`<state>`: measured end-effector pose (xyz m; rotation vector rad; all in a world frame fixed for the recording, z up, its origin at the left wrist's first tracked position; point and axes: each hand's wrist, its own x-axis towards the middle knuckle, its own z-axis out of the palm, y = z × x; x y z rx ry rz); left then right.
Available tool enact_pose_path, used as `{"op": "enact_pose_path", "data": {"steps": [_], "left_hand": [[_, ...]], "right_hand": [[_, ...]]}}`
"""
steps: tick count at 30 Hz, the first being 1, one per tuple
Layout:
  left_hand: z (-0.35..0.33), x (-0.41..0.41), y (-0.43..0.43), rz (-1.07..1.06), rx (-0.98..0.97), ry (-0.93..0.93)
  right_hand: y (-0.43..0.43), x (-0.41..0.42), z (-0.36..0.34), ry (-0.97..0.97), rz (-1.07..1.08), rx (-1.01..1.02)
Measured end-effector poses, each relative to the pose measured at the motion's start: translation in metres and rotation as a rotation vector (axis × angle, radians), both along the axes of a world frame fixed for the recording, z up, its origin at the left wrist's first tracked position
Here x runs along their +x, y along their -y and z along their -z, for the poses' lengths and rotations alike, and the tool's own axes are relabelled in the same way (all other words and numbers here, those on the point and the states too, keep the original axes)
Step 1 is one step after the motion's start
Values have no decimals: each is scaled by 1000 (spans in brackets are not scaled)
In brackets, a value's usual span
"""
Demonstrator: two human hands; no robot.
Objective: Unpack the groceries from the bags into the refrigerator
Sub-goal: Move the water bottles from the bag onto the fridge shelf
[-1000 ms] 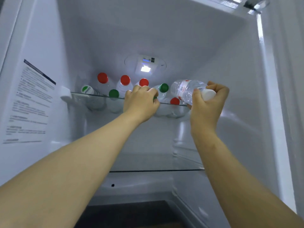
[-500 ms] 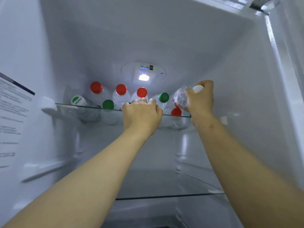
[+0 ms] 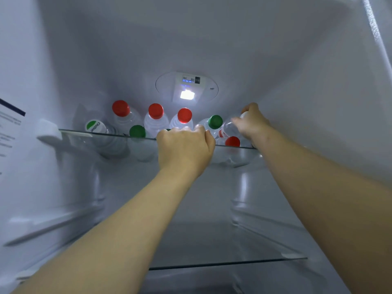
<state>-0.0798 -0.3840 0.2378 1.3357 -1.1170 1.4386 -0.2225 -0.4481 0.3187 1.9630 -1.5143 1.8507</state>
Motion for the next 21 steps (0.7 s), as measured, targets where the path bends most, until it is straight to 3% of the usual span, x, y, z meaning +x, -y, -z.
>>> {"op": "enact_pose_path", "data": {"steps": [14,21], "left_hand": [[-1,0,0,62,102,20],[-1,1,-5,79,68,-33]], "right_hand": [[26,2,-13,-170,58,210],[28,2,-12,-98,34,192]]}}
